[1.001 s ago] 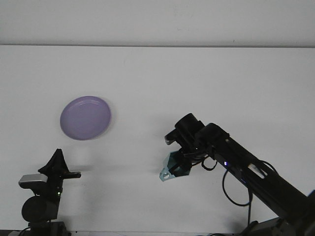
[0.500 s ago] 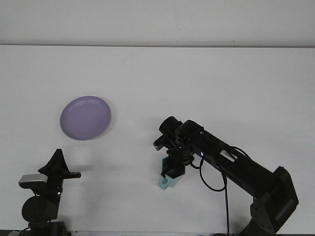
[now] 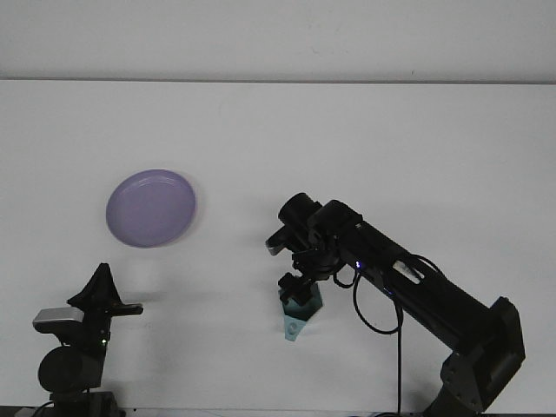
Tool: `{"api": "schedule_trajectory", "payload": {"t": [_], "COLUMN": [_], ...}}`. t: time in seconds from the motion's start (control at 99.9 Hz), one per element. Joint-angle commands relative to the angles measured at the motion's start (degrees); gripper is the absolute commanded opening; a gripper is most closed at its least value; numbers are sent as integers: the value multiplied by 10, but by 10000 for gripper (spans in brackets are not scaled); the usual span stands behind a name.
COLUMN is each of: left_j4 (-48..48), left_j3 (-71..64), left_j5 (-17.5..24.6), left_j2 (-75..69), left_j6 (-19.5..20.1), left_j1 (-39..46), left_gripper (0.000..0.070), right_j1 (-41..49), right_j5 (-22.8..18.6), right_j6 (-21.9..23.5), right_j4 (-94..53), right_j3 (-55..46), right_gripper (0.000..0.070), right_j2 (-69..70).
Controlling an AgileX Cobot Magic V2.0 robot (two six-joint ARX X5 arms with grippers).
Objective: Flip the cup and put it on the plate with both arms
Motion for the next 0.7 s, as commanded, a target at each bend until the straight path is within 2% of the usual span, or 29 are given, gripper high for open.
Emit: {"api": "schedule_trajectory", "payload": {"t": [0.0, 0.16, 0.33, 0.53, 0.69], "left_j4": [4, 4, 4, -55, -126], "left_j3": [-10, -10, 0, 54, 132], "left_j5": [-1, -1, 10, 92, 152], "left_j2": [-1, -1, -1, 12, 60], "left_j6": [-1, -4, -77, -126, -132], "left_j1": [1, 1, 1, 1, 0], "left_gripper": [13, 12, 12, 12, 13], "right_j1": [3, 0, -17, -78, -139], "right_j5": [0, 6, 61, 71, 75], "right_j6": [-10, -18, -8, -6, 7], "right_j4": [-20, -53, -30, 52, 179], "right_j3": [40, 115, 138, 101, -33], "right_gripper": [422, 421, 421, 420, 419], "right_j2": [6, -24, -104, -226, -358]}}
